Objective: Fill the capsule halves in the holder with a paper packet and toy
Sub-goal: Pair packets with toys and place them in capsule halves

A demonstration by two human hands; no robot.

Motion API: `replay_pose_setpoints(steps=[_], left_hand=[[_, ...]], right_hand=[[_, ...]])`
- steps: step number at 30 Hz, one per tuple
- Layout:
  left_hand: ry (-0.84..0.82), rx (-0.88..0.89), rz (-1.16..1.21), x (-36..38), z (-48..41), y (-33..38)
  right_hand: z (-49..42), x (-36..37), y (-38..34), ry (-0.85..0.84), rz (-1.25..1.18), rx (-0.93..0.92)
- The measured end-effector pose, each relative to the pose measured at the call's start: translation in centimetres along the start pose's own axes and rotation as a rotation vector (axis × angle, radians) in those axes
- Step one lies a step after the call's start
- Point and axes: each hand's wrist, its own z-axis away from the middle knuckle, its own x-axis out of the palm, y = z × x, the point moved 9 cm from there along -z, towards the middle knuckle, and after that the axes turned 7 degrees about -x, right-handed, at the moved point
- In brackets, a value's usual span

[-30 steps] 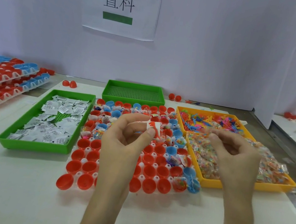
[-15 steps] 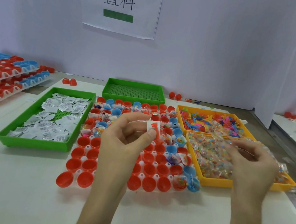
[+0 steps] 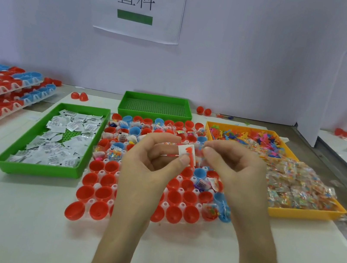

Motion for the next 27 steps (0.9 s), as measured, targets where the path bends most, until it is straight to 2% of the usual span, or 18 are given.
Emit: replay_pose_setpoints(steps=[12,17,22,27], left_hand=[[-0.004,0.080,-0.260,-0.3,-0.2,0.3],[-0.008,0.109,-0.280,-0.3,-0.4,0.3],[0.084,0.192,-0.256,-1.0,-0.4,0.7],[0.075,0.225,-0.213,-1.0,-0.3,1.2]], right_hand=[[0.5,2.4,-0.2,-0.222,-0.020,0.034],[0.5,2.2,0.1,-0.243,-0.015,0.057],[0.6,2.7,0.0,-0.276,-0.053,0.057],[0.4,2.7,-0.1,-0.197,-0.064,0.036]])
